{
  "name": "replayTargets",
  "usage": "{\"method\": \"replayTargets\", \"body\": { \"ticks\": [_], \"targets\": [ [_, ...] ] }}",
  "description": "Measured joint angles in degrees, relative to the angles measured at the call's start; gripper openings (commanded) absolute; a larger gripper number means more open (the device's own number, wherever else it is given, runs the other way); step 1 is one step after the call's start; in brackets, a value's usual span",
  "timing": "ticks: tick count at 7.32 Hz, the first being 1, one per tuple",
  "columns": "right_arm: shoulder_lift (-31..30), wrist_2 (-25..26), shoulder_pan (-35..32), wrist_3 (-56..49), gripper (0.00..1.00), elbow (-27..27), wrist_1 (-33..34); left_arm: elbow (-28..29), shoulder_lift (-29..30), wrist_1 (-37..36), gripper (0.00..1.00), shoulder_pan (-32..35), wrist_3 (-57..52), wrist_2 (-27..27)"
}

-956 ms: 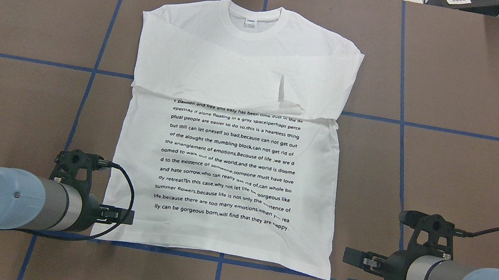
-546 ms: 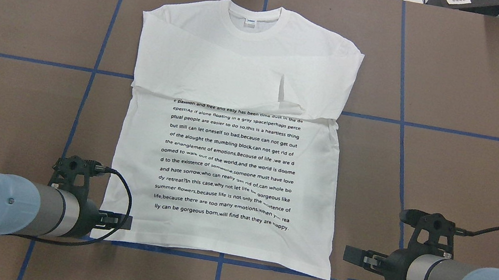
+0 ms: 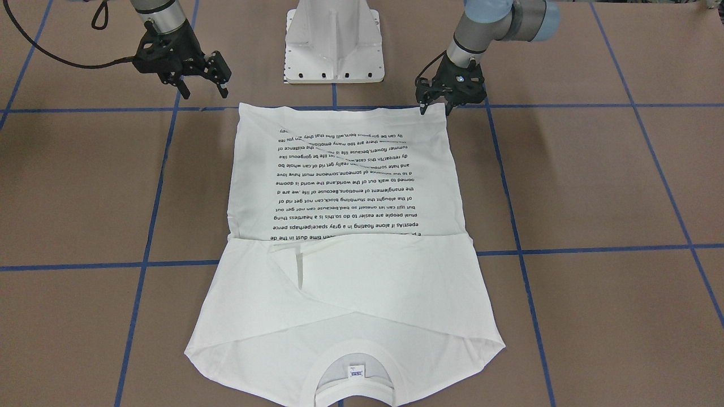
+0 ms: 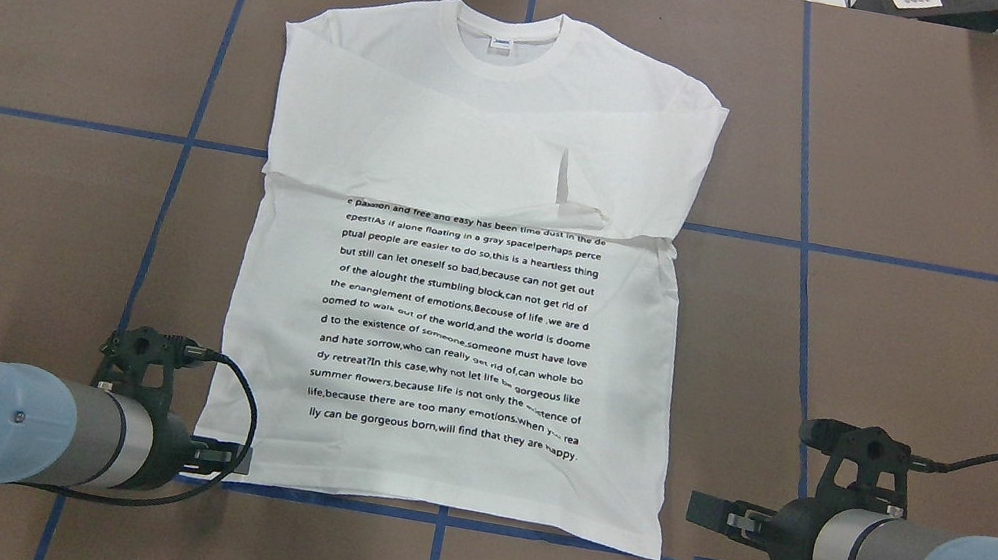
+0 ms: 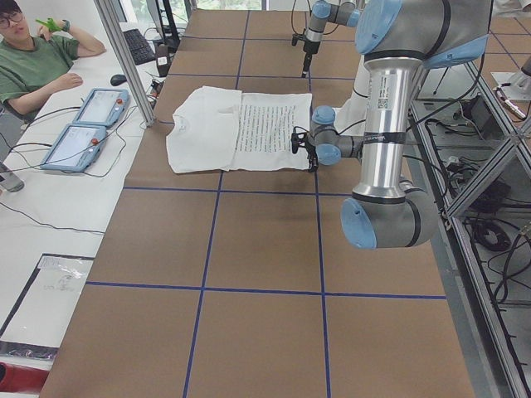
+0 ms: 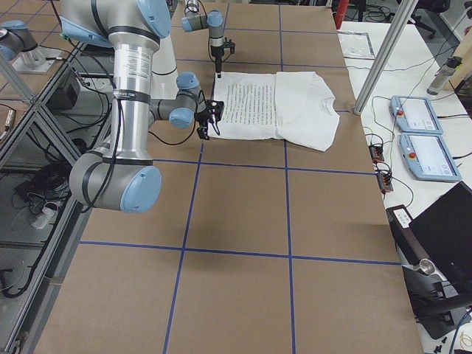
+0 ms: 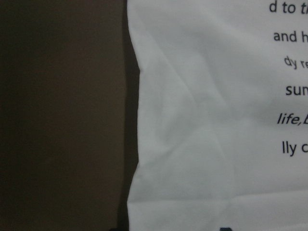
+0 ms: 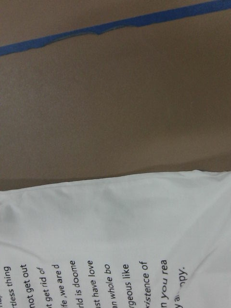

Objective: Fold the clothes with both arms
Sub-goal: 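Grasp the hem corners nearest the robot with both grippers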

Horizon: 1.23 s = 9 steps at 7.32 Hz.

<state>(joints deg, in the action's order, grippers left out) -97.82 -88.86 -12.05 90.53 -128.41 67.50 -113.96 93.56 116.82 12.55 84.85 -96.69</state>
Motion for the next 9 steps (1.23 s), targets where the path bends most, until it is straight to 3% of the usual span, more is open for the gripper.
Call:
{"method": "replayTargets", "body": {
  "ticks": [1, 6, 7, 9],
  "targets": [
    [0.0, 0.0, 0.0, 0.0, 1.00, 0.0, 0.0, -0.2, 0.0, 0.0, 0.00, -0.2, 0.3, -0.1],
    [0.0, 1.8, 2.0, 3.2, 0.98, 0.3, -0.1, -3.0, -0.2, -0.5, 0.00, -0.1, 0.4, -1.1],
    [0.0, 4.8, 4.4, 6.6, 0.95, 0.5, -0.1, -3.9, -0.2, -0.6, 0.00, 0.0, 0.5, -1.9],
    [1.5, 12.0, 9.7, 12.8, 0.79, 2.1, -0.1, -5.4, -0.3, -0.6, 0.00, 0.2, 0.5, -2.5]
  ]
}}
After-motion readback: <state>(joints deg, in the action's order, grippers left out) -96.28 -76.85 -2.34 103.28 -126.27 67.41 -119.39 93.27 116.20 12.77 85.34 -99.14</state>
